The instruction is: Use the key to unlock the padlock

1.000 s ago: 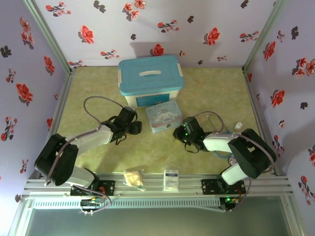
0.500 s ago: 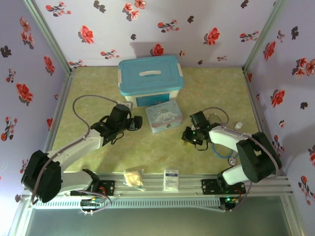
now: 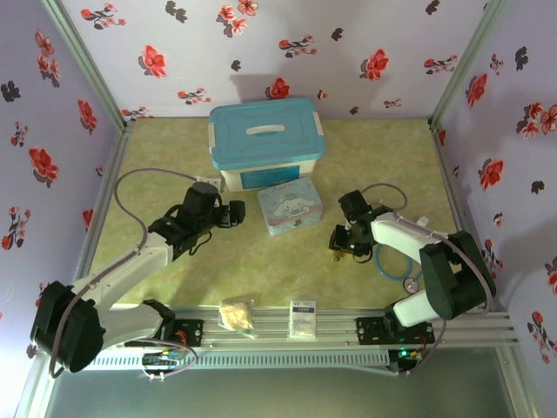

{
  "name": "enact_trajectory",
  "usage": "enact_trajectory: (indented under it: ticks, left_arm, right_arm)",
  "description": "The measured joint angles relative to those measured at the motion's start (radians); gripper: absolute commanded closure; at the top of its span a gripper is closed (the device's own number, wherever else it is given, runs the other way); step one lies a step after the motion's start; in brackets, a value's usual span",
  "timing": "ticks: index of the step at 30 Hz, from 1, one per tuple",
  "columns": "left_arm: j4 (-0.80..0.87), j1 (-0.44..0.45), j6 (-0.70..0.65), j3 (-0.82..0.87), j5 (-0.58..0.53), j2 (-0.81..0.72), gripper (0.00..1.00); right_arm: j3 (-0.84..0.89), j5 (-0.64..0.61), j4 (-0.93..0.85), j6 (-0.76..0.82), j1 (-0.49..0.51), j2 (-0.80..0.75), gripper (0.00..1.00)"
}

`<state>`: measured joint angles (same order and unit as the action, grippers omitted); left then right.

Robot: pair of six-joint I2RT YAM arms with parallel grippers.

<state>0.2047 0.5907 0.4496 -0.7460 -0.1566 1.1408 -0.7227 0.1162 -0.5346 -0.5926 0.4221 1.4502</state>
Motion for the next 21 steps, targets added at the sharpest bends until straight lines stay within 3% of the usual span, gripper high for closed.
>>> enact_trajectory:
  ticks: [5, 9, 12, 16, 21]
  left_arm:
    - [-0.004, -0.079, -0.008, 0.0, -0.001, -0.03, 0.01]
    - [-0.029, -0.153, -0.017, 0.006, -0.039, -0.048, 0.0]
    - [-0.093, -0.212, -0.043, 0.05, -0.125, -0.065, 0.0]
    - [-0.225, -0.246, -0.137, 0.167, -0.275, -0.067, 0.0]
    - [-0.411, -0.3, -0.29, 0.262, -0.364, 0.004, 0.0]
  right_arm:
    - [-0.042, -0.066, -0.101, 0.019, -0.01, -0.05, 0.38]
    - [-0.107, -0.174, -0.121, 0.061, -0.01, -0.099, 0.14]
    - [-0.119, -0.335, -0.07, 0.134, -0.012, -0.176, 0.07]
    - [0.029, -0.542, 0.207, 0.287, -0.042, -0.325, 0.04]
    - [0.286, -0.608, 0.583, 0.444, -0.162, -0.36, 0.04]
